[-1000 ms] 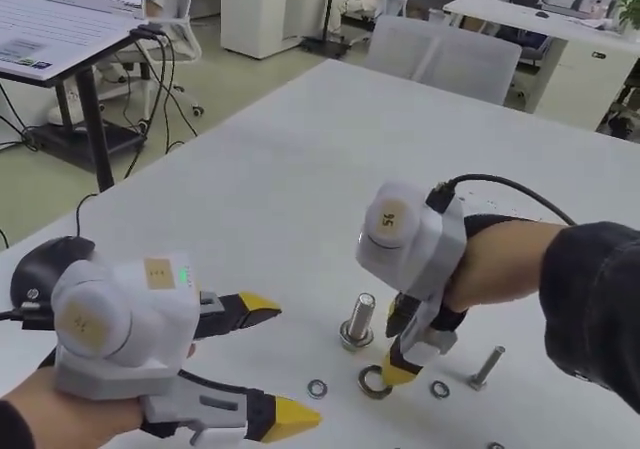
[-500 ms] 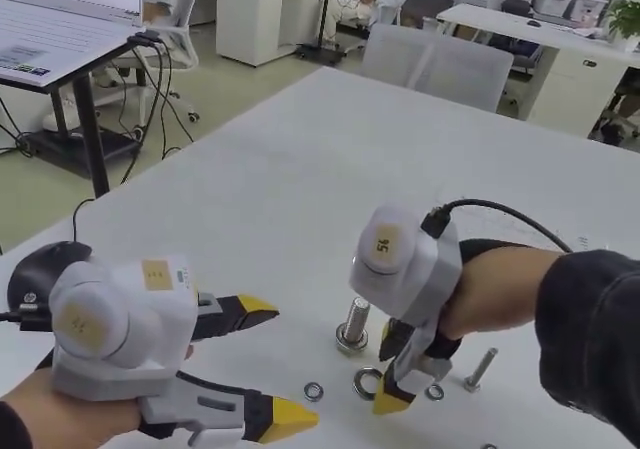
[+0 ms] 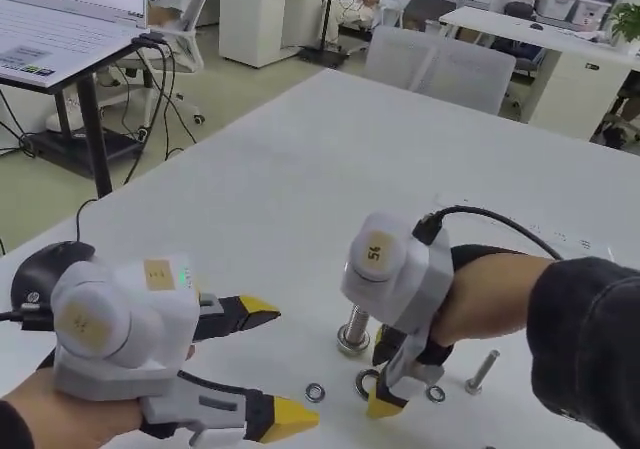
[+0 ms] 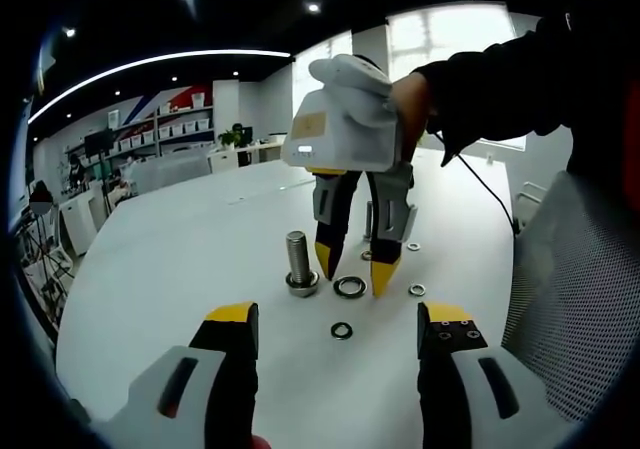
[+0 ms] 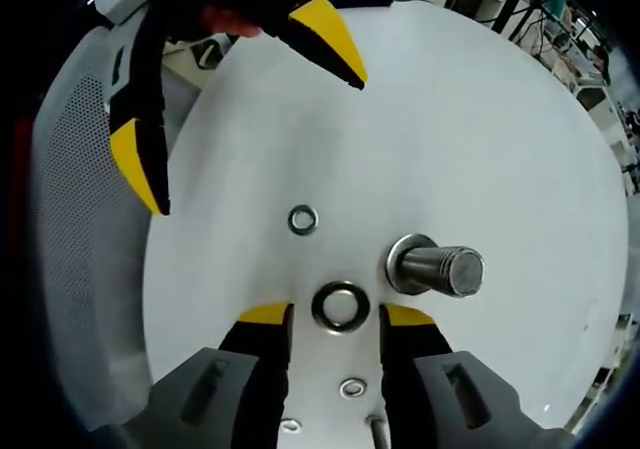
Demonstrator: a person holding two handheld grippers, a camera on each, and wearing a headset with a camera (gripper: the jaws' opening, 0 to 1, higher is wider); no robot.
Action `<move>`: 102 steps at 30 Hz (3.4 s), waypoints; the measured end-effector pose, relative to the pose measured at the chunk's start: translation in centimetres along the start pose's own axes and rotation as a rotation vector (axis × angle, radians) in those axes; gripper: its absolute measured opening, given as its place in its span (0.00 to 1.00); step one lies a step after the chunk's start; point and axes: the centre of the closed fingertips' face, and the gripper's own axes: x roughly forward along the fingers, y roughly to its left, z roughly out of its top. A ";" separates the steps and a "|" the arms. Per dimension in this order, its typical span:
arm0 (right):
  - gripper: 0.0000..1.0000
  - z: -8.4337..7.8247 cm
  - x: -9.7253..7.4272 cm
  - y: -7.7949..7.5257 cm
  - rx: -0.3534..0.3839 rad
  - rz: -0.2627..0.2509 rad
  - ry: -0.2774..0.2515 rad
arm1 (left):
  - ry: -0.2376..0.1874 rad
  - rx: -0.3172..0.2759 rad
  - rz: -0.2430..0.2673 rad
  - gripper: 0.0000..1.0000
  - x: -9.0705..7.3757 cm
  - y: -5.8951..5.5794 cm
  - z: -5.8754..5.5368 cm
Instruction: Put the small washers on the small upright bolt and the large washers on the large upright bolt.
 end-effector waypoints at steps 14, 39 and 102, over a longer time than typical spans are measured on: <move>0.28 0.0 0.0 0.0 0.003 -0.012 0.003 | -0.001 -0.002 -0.005 0.62 0.0 -0.1 0.0; 0.24 0.0 0.0 0.1 0.021 -0.020 0.015 | 0.003 0.004 -0.007 0.60 0.0 -0.3 -0.1; 0.23 3.6 -8.7 -4.1 -0.075 -0.158 -0.058 | 0.006 0.012 -0.013 0.59 0.0 -0.4 0.0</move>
